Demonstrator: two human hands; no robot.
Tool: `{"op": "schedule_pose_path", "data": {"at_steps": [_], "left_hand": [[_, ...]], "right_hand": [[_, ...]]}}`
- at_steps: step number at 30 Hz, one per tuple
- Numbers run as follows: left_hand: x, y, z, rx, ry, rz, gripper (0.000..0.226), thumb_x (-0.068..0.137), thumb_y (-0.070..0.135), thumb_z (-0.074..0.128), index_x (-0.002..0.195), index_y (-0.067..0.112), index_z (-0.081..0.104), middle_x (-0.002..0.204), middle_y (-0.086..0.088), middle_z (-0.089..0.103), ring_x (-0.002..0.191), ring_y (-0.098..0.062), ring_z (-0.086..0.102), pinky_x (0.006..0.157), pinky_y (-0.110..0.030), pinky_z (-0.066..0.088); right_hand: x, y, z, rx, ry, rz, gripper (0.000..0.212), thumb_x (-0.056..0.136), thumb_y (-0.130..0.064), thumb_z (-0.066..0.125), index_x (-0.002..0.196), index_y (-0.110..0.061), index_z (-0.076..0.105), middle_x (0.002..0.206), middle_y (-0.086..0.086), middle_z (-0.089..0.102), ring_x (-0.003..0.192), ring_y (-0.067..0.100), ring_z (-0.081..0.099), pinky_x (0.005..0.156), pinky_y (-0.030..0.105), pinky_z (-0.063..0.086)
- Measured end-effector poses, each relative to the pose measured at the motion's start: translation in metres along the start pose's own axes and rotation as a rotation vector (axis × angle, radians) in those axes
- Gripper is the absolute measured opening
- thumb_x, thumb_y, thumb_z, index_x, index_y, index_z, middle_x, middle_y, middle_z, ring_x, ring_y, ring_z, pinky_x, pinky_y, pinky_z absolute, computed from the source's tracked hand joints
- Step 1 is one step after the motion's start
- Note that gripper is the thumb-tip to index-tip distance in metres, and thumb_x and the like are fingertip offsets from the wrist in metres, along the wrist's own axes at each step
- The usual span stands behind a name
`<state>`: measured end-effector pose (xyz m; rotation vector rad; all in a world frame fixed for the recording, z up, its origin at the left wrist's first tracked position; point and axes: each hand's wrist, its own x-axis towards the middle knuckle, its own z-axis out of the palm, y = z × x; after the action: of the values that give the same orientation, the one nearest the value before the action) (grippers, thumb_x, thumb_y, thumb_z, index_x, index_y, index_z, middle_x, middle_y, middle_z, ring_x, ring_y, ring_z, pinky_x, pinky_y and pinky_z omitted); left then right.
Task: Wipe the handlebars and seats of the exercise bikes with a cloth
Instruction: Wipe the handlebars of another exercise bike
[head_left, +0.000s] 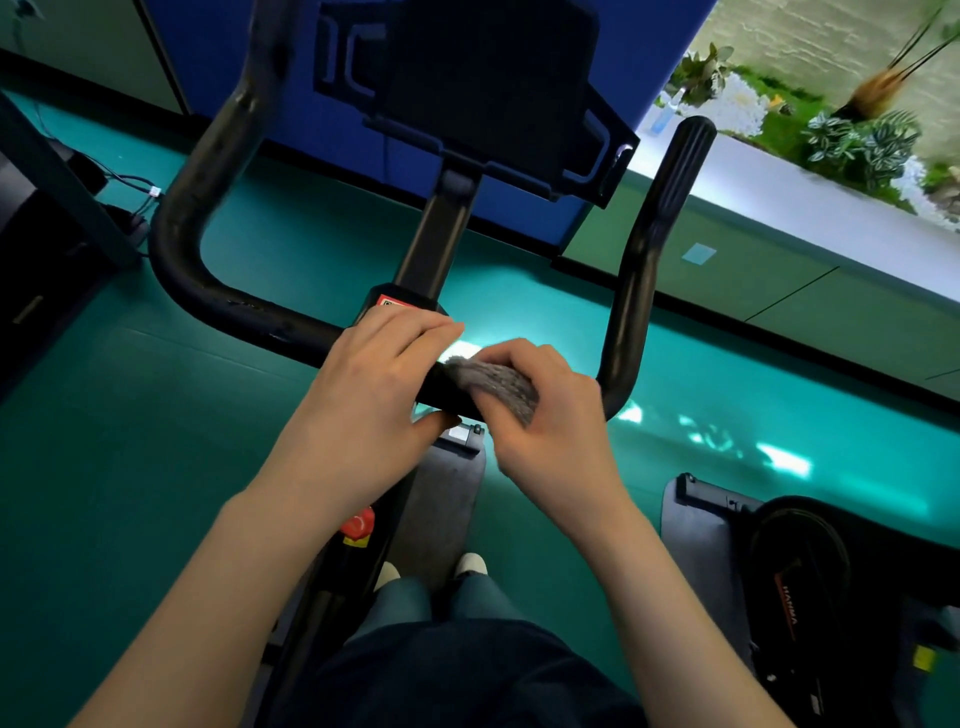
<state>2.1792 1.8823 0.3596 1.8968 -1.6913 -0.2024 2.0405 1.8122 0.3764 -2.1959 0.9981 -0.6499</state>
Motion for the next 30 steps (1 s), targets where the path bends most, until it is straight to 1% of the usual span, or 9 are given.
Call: {"op": "schedule_pose_path", "data": {"at_steps": [2,4,6,9,12,15,19,23,30], "left_hand": [[-0.001,0.001,0.001,0.024,-0.003,-0.002,0.064,0.062,0.014,0.082,0.122,0.006,0.058,0.119,-0.006,0.059,0.116,-0.026,0.049,0.097,-0.048,0.042],[-0.001,0.002,0.002,0.045,-0.006,-0.010,0.063,0.062,0.018,0.084,0.119,0.007,0.061,0.118,-0.005,0.060,0.116,-0.025,0.047,0.097,-0.048,0.042],[-0.002,0.003,0.003,0.065,-0.010,-0.019,0.059,0.062,0.019,0.085,0.115,0.007,0.063,0.118,-0.006,0.060,0.117,-0.027,0.047,0.096,-0.049,0.042],[-0.004,0.005,0.005,0.100,-0.023,-0.033,0.053,0.064,0.020,0.083,0.111,0.007,0.065,0.120,-0.007,0.058,0.120,-0.027,0.045,0.098,-0.047,0.038],[-0.006,0.008,0.007,0.119,-0.023,-0.060,0.057,0.065,0.021,0.082,0.116,0.007,0.062,0.125,-0.007,0.056,0.123,-0.027,0.043,0.101,-0.048,0.037],[-0.007,0.012,0.008,0.124,-0.020,-0.088,0.065,0.066,0.022,0.082,0.125,0.007,0.057,0.131,-0.005,0.052,0.126,-0.027,0.042,0.106,-0.047,0.034],[-0.009,0.016,0.009,0.091,-0.009,-0.131,0.072,0.068,0.021,0.082,0.131,0.008,0.051,0.142,-0.004,0.042,0.131,-0.027,0.037,0.106,-0.055,0.033],[-0.010,0.014,0.007,0.113,0.019,-0.122,0.069,0.065,0.019,0.084,0.126,0.003,0.055,0.136,-0.009,0.048,0.127,-0.031,0.041,0.102,-0.054,0.038],[-0.016,0.006,0.002,0.088,0.000,-0.089,0.067,0.065,0.014,0.083,0.125,0.002,0.055,0.135,-0.009,0.049,0.128,-0.028,0.041,0.102,-0.053,0.039]], "right_hand": [[-0.015,0.014,-0.014,0.001,0.187,0.005,0.019,0.080,-0.013,0.063,0.096,-0.023,0.064,0.088,-0.009,0.059,0.083,0.013,0.059,0.074,0.019,0.045],[-0.029,0.031,-0.028,-0.006,0.414,0.101,0.023,0.082,-0.016,0.060,0.101,-0.029,0.059,0.092,-0.003,0.059,0.081,0.013,0.059,0.072,0.019,0.045],[-0.037,0.045,-0.032,-0.010,0.542,0.190,0.021,0.083,-0.015,0.058,0.103,-0.021,0.059,0.094,0.000,0.057,0.084,0.021,0.058,0.076,0.027,0.046],[-0.045,0.054,-0.019,-0.027,0.507,0.132,0.026,0.081,-0.003,0.058,0.107,-0.004,0.057,0.105,0.003,0.054,0.099,0.023,0.054,0.091,0.027,0.043],[-0.053,0.050,-0.002,-0.001,0.490,0.071,0.028,0.079,0.001,0.059,0.107,0.000,0.056,0.108,0.008,0.053,0.103,0.020,0.052,0.097,0.024,0.040],[-0.058,0.044,0.005,0.031,0.482,0.046,0.028,0.078,0.003,0.062,0.106,0.001,0.058,0.109,0.011,0.055,0.105,0.020,0.053,0.098,0.029,0.042],[-0.057,0.039,0.009,0.048,0.437,-0.007,0.029,0.078,0.000,0.063,0.107,0.001,0.062,0.108,0.012,0.059,0.104,0.019,0.055,0.097,0.027,0.044],[-0.052,0.033,0.014,0.016,0.381,-0.066,0.029,0.078,0.001,0.065,0.107,0.003,0.065,0.106,0.013,0.062,0.102,0.019,0.056,0.098,0.022,0.042],[-0.043,0.010,0.034,-0.021,0.338,-0.086,0.030,0.078,0.002,0.067,0.108,0.004,0.065,0.108,0.014,0.064,0.102,0.027,0.062,0.098,0.025,0.044]]}}
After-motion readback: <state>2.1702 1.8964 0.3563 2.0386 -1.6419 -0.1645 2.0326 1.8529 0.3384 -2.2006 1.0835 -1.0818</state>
